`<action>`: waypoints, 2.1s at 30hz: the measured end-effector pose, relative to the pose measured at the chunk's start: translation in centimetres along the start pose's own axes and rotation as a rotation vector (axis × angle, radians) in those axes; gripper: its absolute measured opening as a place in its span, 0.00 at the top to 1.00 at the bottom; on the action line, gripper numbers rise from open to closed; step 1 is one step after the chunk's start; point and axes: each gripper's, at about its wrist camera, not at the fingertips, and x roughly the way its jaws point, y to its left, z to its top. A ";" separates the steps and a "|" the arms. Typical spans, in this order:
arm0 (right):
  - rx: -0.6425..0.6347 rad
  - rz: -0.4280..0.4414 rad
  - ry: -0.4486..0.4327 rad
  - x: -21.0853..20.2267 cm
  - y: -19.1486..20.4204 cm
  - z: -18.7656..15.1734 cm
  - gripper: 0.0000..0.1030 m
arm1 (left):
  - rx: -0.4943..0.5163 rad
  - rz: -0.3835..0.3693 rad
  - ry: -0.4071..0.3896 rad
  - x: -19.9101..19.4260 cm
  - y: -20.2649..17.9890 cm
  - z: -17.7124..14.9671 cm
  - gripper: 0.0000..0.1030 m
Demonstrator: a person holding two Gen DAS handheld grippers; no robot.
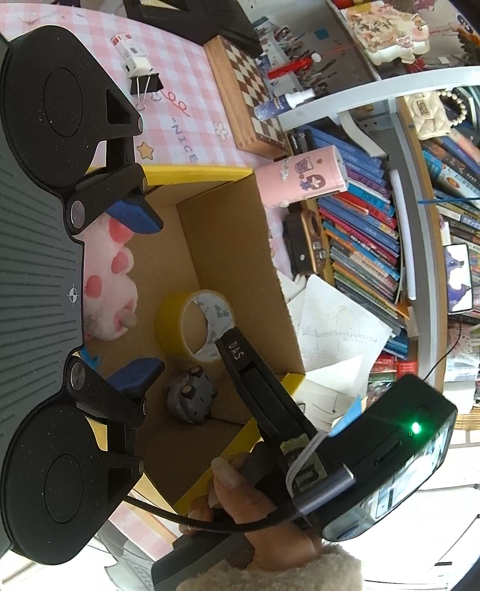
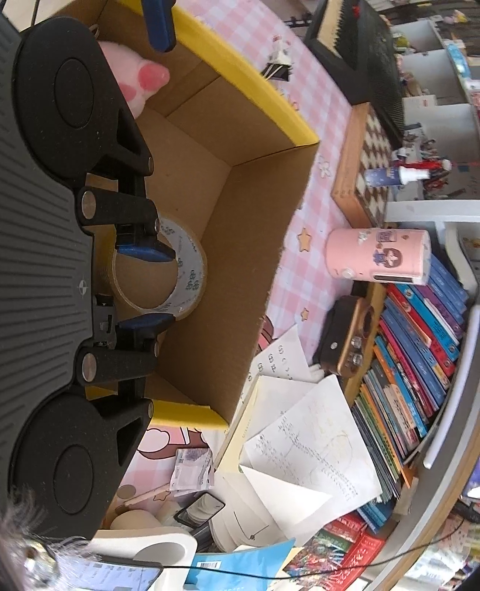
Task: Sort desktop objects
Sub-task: 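Withdraw both open grippers from the box back over the table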
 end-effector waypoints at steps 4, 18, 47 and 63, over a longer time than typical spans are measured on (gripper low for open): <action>0.014 -0.018 -0.068 -1.8 0.0 -0.3 0.69 | -0.014 0.018 -0.026 -1.1 0.3 0.0 0.25; 0.156 -0.097 -0.269 -10.0 -0.1 -3.9 0.68 | -0.123 0.110 -0.109 -5.8 3.5 -1.0 0.20; 0.296 -0.221 -0.226 -15.1 9.0 -13.7 0.61 | -0.142 0.071 -0.099 -10.1 5.0 -7.2 0.16; 0.348 -0.229 -0.158 -16.3 16.2 -17.1 0.52 | -0.137 0.045 -0.012 -13.1 7.3 -12.3 0.13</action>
